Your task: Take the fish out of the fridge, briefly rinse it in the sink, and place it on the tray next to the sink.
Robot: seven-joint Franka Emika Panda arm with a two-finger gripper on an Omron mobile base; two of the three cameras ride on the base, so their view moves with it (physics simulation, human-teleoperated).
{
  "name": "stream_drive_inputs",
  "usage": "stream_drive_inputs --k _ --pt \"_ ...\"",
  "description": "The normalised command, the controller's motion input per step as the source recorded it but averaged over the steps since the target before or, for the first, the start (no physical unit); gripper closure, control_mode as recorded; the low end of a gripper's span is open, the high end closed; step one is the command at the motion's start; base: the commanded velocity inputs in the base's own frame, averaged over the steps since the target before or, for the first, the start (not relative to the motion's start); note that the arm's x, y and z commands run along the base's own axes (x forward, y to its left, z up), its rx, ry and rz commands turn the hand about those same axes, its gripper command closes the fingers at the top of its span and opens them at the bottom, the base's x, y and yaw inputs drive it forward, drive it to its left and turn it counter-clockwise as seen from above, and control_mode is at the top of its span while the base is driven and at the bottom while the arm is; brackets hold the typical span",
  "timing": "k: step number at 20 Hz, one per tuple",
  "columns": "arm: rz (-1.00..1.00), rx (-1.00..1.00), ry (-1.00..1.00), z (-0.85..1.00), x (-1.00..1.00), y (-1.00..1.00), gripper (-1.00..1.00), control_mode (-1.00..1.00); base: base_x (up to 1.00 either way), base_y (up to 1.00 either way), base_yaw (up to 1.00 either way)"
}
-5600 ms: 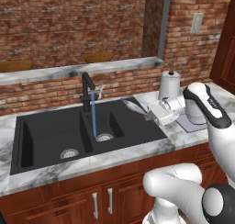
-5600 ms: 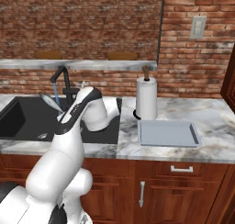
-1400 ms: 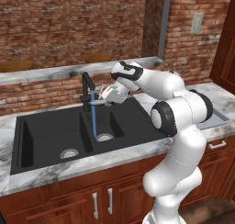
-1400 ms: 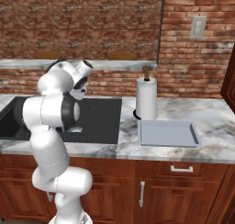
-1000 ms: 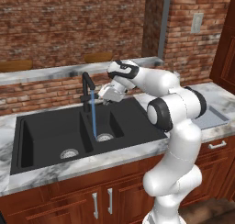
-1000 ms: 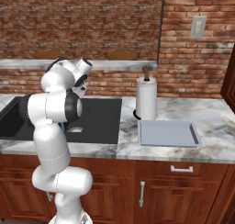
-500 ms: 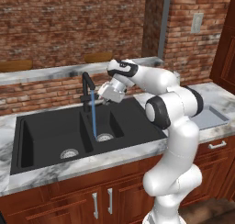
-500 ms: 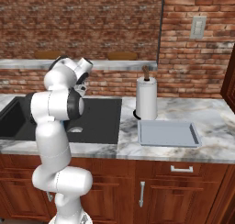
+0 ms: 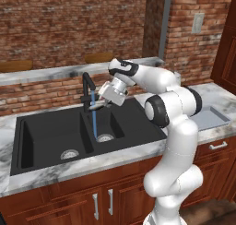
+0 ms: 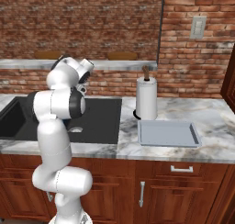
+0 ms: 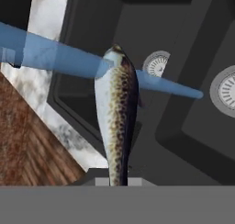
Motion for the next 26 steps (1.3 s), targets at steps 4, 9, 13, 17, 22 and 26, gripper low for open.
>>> stream_drive_inputs --k 4,9,13,17,22,26 --pt "0.0 0.0 0.0 0.0 -0.32 0.0 1.0 -1.0 0.0 0.0 0.0" --pt "0.0 0.0 0.0 0.0 -0.01 0.0 1.0 -1.0 0.0 0.0 0.0" --pt "0.0 -0.08 -0.02 -0.24 0.22 0.0 1.0 -1.0 0.0 0.0 0.0" --pt "0.0 -0.02 0.0 -0.08 0.11 0.0 1.0 -1.0 0.0 0.0 0.0" --pt "-0.03 0.0 -0.05 0.28 -0.44 -0.04 1.0 -1.0 0.0 0.0 0.0" --pt "-0.18 0.0 -0.11 0.64 -1.0 -0.22 1.0 -1.0 0.0 0.0 0.0"
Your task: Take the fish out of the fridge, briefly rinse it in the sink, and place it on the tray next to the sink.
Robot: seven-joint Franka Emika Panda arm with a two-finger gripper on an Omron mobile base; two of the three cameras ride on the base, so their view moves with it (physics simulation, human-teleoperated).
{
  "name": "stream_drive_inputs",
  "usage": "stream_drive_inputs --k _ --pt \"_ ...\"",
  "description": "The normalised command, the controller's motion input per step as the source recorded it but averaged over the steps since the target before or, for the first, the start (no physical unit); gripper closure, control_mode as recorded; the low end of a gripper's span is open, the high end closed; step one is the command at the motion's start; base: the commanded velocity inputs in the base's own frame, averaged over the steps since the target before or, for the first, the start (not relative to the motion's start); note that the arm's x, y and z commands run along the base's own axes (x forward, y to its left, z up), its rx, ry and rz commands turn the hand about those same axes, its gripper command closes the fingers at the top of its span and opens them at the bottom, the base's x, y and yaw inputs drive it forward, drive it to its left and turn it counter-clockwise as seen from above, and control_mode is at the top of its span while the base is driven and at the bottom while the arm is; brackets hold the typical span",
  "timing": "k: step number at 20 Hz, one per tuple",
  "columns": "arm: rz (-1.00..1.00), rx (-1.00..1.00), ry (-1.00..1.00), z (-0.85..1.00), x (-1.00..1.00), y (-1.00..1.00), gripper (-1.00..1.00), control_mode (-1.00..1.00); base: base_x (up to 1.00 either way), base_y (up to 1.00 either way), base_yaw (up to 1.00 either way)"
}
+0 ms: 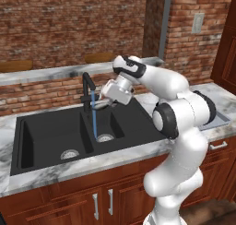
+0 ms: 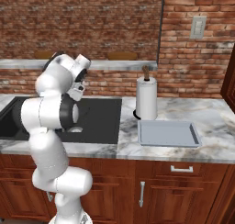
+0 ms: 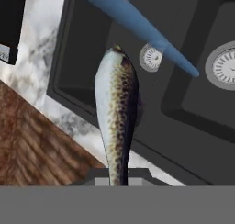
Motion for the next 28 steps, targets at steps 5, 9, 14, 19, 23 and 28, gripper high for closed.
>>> stream_drive_inputs --k 5,9,14,19,23,28 --pt "-0.15 -0.03 -0.18 0.46 -1.0 -0.38 1.0 -1.0 0.0 0.0 0.0" --pt "-0.12 -0.1 -0.26 0.4 -1.0 -0.49 1.0 -1.0 0.0 0.0 0.0" --pt "-0.23 -0.09 -0.09 0.61 -1.0 -0.39 1.0 -1.0 0.0 0.0 0.0" --pt "-0.45 -0.04 0.05 0.58 -1.0 -0.32 1.0 -1.0 0.0 0.0 0.0" --pt "-0.56 -0.04 0.11 0.39 -0.96 -0.22 1.0 -1.0 0.0 0.0 0.0" --pt "-0.63 -0.1 0.13 0.11 -0.8 -0.12 1.0 -1.0 0.0 0.0 0.0"
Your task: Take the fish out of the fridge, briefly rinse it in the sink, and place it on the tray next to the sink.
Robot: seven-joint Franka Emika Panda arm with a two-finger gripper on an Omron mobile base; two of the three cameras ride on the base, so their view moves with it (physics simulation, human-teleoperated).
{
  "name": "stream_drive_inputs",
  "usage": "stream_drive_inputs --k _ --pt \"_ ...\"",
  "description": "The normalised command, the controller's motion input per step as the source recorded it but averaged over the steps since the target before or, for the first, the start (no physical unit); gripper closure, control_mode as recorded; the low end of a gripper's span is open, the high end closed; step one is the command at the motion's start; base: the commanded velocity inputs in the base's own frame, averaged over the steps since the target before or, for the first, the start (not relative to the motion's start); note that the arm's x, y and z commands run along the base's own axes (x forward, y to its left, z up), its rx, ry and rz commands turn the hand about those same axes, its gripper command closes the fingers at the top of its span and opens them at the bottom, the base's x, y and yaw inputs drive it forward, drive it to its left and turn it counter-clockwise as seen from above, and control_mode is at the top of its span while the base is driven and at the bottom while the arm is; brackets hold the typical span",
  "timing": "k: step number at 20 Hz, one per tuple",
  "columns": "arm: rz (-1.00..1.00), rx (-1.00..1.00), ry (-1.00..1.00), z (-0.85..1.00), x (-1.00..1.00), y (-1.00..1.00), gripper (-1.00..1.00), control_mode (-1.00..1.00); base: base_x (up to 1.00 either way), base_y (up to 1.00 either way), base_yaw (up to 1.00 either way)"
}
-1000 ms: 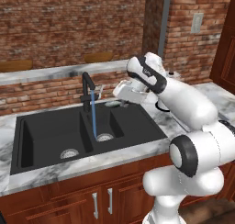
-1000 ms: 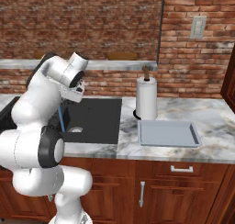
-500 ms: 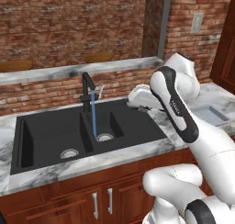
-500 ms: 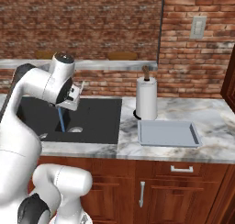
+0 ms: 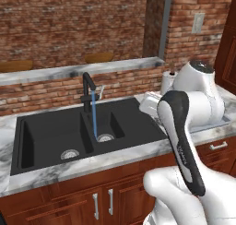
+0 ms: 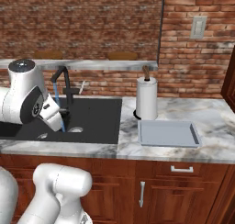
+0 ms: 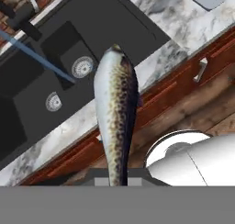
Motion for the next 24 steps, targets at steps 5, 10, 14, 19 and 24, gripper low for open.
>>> stream_drive_inputs --k 5,10,14,19,24 --pt "-0.72 -0.14 0.21 0.0 -0.33 -0.22 1.0 -1.0 0.0 0.0 0.0" --pt "-0.7 -0.01 0.22 0.0 -0.01 -0.84 1.0 -1.0 0.0 0.0 0.0" --pt "-0.5 0.02 0.25 0.0 0.28 -1.0 1.0 -1.0 0.0 0.0 0.0" --pt "-0.19 0.0 0.06 0.0 0.41 -0.81 1.0 -1.0 0.0 0.0 0.0" --pt "0.02 0.0 0.01 -0.05 0.5 -0.49 1.0 -1.0 0.0 0.0 0.0"
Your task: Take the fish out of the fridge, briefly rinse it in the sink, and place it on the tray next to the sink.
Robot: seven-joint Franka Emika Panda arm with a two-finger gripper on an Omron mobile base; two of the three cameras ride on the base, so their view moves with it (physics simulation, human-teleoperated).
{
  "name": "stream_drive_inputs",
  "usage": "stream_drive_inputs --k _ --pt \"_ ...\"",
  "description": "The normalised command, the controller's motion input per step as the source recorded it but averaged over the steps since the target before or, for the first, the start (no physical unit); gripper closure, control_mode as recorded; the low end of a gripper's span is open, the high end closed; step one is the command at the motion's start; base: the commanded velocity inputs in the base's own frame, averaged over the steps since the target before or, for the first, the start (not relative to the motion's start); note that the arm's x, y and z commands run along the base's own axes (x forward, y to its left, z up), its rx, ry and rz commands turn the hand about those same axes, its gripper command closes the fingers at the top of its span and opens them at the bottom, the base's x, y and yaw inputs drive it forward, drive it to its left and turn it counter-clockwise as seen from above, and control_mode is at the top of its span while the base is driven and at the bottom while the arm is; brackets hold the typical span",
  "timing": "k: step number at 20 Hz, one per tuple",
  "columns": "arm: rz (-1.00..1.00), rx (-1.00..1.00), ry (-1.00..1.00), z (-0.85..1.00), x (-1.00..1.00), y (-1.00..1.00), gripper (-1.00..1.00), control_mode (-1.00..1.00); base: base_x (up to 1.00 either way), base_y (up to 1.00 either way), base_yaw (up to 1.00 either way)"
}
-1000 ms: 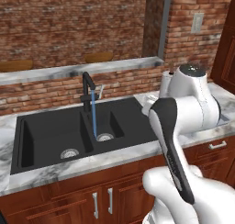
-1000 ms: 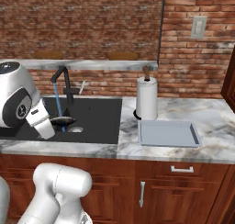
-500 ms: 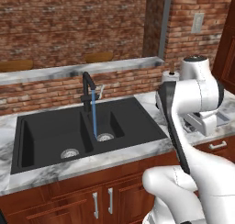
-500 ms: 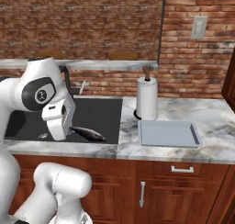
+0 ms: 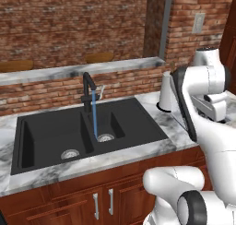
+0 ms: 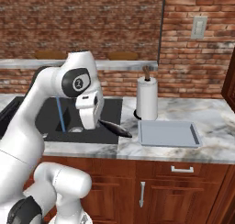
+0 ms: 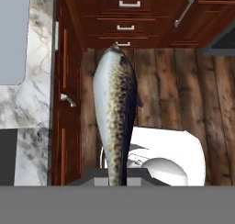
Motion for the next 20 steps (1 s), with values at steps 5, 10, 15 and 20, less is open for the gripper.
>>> stream_drive_inputs --k 5,10,15,20 --pt "0.24 0.0 -0.09 -0.13 0.13 -0.61 1.0 -1.0 0.0 0.0 0.0" --pt "0.34 -0.02 -0.07 -0.27 0.11 -0.5 1.0 -1.0 0.0 0.0 0.0" --pt "0.12 -0.11 0.11 -0.18 0.16 0.09 1.0 -1.0 0.0 0.0 0.0" --pt "0.0 -0.01 0.14 0.0 0.56 -0.03 1.0 -1.0 0.0 0.0 0.0"
